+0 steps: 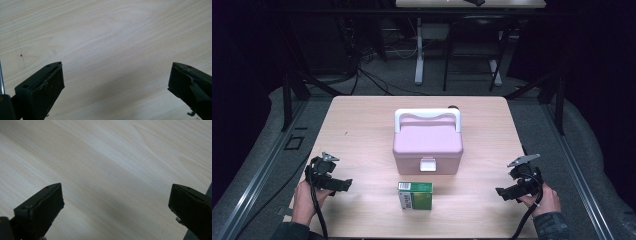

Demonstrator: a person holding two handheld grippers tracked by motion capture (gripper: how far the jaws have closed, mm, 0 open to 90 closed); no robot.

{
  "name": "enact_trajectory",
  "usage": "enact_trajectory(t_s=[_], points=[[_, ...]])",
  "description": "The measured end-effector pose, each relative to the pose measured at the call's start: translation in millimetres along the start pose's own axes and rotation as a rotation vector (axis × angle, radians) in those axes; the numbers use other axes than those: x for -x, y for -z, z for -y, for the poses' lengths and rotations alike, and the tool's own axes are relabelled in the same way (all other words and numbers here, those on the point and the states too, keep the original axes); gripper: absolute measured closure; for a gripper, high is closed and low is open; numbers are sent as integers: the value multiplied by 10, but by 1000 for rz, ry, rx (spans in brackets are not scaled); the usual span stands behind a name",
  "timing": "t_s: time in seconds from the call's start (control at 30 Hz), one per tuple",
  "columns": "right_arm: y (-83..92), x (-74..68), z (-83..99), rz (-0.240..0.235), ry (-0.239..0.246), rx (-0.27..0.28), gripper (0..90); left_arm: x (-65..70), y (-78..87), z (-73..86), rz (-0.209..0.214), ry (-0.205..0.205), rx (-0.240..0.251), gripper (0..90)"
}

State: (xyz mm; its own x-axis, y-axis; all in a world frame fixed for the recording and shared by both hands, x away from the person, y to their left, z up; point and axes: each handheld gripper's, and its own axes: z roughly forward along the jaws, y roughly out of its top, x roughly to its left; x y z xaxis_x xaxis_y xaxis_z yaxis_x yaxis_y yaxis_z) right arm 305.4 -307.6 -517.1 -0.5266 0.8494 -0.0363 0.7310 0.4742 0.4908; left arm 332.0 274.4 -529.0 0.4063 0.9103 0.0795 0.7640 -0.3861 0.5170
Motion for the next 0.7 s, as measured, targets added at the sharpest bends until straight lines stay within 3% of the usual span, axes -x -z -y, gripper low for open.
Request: enact_trajectory(t_s=[0.43, 0.7], points=[[19, -115, -63, -17, 74, -42, 0, 23, -17, -3, -2, -17, -2, 1], [64, -295, -130, -49, 131, -56, 0, 44, -46, -9, 1, -33, -21, 1]])
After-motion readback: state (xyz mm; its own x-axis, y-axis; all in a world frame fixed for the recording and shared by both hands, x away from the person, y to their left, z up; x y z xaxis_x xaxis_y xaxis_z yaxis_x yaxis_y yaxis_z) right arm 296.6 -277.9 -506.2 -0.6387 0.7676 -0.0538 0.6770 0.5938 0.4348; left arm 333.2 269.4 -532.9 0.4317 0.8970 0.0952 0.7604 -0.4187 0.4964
